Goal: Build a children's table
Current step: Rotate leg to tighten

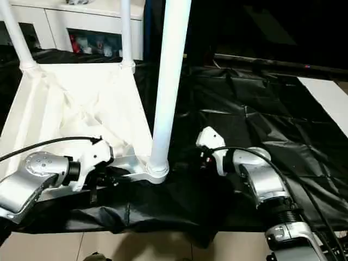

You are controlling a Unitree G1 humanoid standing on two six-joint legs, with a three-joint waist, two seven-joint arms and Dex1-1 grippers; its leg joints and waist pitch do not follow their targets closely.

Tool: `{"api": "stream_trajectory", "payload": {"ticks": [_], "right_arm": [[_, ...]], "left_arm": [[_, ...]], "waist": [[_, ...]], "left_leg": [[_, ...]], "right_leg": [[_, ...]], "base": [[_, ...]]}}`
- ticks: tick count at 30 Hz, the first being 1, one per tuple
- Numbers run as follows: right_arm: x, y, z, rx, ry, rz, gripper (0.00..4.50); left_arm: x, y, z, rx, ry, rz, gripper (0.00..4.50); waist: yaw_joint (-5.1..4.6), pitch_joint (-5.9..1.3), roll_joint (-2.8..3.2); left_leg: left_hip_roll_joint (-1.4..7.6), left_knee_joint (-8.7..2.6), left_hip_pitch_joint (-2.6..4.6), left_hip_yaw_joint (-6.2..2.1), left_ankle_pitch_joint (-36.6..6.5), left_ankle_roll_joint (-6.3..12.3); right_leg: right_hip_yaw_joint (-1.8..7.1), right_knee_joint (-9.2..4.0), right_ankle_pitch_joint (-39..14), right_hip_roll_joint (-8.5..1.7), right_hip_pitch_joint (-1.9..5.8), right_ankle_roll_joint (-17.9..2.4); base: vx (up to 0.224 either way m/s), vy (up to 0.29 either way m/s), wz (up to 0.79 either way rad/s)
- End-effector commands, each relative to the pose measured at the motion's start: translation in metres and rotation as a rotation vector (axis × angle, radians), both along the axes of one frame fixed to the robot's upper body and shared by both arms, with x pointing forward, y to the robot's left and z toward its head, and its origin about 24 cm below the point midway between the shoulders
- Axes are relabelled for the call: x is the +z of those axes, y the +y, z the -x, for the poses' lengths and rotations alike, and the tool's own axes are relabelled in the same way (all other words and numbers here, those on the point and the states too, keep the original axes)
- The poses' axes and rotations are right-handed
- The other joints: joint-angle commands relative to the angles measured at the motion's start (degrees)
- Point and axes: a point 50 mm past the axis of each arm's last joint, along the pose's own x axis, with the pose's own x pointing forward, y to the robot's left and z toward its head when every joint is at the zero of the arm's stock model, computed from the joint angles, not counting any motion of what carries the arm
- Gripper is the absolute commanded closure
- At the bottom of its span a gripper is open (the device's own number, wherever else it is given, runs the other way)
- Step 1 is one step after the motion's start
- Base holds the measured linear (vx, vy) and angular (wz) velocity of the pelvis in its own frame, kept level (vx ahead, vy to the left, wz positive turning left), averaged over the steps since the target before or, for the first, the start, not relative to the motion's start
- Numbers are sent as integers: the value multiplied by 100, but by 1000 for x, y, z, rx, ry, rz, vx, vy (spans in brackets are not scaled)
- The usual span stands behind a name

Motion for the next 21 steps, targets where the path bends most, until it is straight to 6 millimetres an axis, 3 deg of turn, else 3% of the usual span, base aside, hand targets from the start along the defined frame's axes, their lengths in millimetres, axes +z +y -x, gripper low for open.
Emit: {"api": "stream_trajectory", "payload": {"ticks": [1,7,11,14,21], "right_arm": [[1,-1,2,-4,47,-42,177],[4,3,4,23,113,-146,125],[0,11,13,117,132,-129,96],[-4,19,11,108,72,-71,65],[-8,38,4,111,-6,-68,65]], "left_arm": [[-7,2,2,5,37,-28,435],[-13,3,8,-31,83,-62,450],[-15,3,7,-31,83,-68,450],[-14,1,6,-30,81,-59,450],[-14,-4,6,-51,80,-39,450]], "waist": [[15,-349,128],[16,-362,150],[31,-366,119],[24,-360,99],[2,-349,107]], "left_leg": [[-88,-382,72,53,-2171,-127],[-77,-387,83,44,-2178,-140],[-74,-381,71,56,-2010,-98],[-78,-385,68,59,-2022,-125],[-76,-394,87,40,-2278,-176]], "right_leg": [[136,-500,-1989,-187,236,-936],[132,-484,-1848,-192,237,-1000],[137,-459,-1641,-194,258,-1032],[138,-481,-1837,-209,242,-984],[137,-510,-2224,-214,211,-877]], "base": [[0,0,0],[0,0,0],[0,0,0],[0,0,0],[0,0,0]]}}
